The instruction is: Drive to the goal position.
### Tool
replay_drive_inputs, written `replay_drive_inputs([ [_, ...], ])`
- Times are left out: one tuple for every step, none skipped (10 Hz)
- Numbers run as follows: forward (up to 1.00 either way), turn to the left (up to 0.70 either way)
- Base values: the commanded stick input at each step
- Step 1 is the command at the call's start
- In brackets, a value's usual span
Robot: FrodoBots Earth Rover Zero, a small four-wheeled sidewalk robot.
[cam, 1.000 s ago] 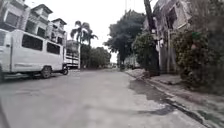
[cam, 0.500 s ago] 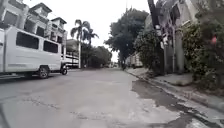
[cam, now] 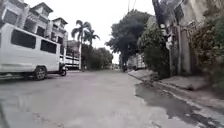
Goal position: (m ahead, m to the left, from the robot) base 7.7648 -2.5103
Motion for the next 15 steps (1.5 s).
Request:
replay_drive_inputs([
  [0.7, 0.0],
  [0.7, 0.0],
  [0.7, 0.0],
  [0.7, 0.0],
  [0.7, 0.0],
  [0.7, 0.0],
  [0.7, 0.0],
  [0.7, 0.0],
  [0.7, 0.0],
  [0.7, 0.0],
  [0.7, 0.0],
  [0.7, -0.07],
  [0.7, -0.26],
  [0.7, -0.34],
  [0.7, -0.3],
])
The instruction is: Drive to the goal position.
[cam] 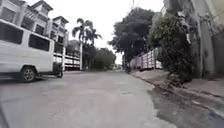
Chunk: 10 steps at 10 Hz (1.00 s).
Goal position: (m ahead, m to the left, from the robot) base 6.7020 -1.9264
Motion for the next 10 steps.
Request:
replay_drive_inputs([
  [0.7, -0.14],
  [0.7, 0.0],
  [0.7, 0.0],
  [0.7, 0.0],
  [0.7, 0.0],
  [0.7, 0.0],
  [0.7, 0.0],
  [0.7, 0.0],
  [0.7, 0.0],
  [0.7, 0.0],
])
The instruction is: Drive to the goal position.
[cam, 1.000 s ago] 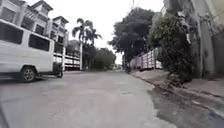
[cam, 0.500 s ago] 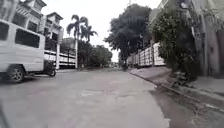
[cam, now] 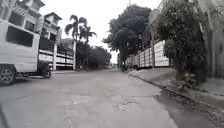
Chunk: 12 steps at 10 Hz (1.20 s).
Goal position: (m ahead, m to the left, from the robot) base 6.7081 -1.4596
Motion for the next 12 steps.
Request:
replay_drive_inputs([
  [0.7, 0.0],
  [0.7, 0.0],
  [0.7, 0.0],
  [0.7, 0.0],
  [0.7, -0.02],
  [0.7, -0.31],
  [0.7, -0.35],
  [0.7, -0.35],
  [0.7, -0.14],
  [0.7, 0.0],
  [0.7, 0.0],
  [0.7, 0.0],
])
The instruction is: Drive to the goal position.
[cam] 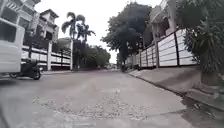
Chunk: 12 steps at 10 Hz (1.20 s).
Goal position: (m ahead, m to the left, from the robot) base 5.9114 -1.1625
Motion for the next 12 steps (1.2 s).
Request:
replay_drive_inputs([
  [0.7, 0.0],
  [0.7, -0.01],
  [0.7, -0.09],
  [0.7, -0.35],
  [0.7, -0.03],
  [0.7, -0.02],
  [0.7, -0.01],
  [0.7, 0.0],
  [0.7, 0.0],
  [0.7, 0.0],
  [0.7, 0.0],
  [0.7, 0.0],
])
